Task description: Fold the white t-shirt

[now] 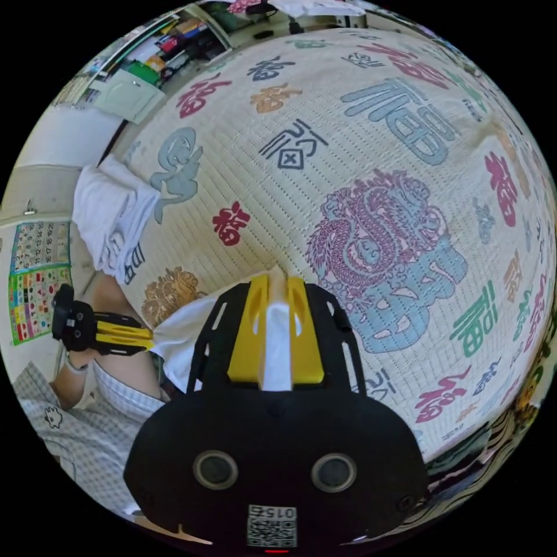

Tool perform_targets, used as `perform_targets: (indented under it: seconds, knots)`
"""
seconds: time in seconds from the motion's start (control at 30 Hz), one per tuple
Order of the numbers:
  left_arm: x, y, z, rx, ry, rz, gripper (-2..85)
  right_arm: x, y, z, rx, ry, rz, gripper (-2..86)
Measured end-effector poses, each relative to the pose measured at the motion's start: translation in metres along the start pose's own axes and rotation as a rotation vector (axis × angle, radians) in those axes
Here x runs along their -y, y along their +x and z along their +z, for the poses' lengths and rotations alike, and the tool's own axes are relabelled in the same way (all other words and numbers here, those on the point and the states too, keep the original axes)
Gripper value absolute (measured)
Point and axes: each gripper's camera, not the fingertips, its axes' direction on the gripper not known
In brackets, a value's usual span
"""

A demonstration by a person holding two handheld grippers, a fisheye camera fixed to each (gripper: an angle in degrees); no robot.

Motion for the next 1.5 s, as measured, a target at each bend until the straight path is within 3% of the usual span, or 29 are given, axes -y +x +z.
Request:
perform_targets:
  seconds: [0.1, 0.3, 0.4, 0.53, 0.73, 1.0, 1.3, 1.43, 1.5]
  knots:
    - [-0.01, 0.007, -0.02, 0.004, 0.089, 0.041, -0.2, 0.008, -0.005, -0.005, 0.015, -0.07, -0.065, 0.6]
    - [-0.047, 0.014, -0.098, 0.015, 0.335, 0.09, -0.6, 0.008, 0.005, -0.059, -0.006, 0.105, -0.014, -0.6]
    - [-0.065, 0.035, -0.127, 0.109, 0.397, 0.121, -0.6, -0.002, 0.016, -0.09, 0.117, 0.248, 0.011, -0.6]
    - [-0.078, 0.074, -0.135, 0.087, 0.421, 0.205, -0.5, -0.035, 0.032, -0.112, 0.219, 0.327, 0.001, -0.4]
    - [-0.081, 0.181, -0.091, 0.059, 0.313, 0.431, -0.5, -0.147, 0.075, -0.13, 0.351, 0.466, -0.017, -0.3]
    - [-0.044, 0.336, 0.04, 0.081, 0.087, 0.735, -0.3, -0.312, 0.147, -0.109, 0.421, 0.572, 0.106, 0.5]
    - [-0.02, 0.405, 0.132, 0.271, -0.007, 0.846, 2.2, -0.395, 0.205, -0.046, 0.543, 0.679, 0.25, 2.7]
    - [-0.009, 0.412, 0.144, 0.233, -0.094, 0.85, 7.1, -0.42, 0.21, -0.04, 0.476, 0.676, 0.322, 6.5]
    - [-0.009, 0.417, 0.128, 0.109, -0.115, 0.877, 7.3, -0.434, 0.208, -0.044, 0.417, 0.69, 0.353, 7.8]
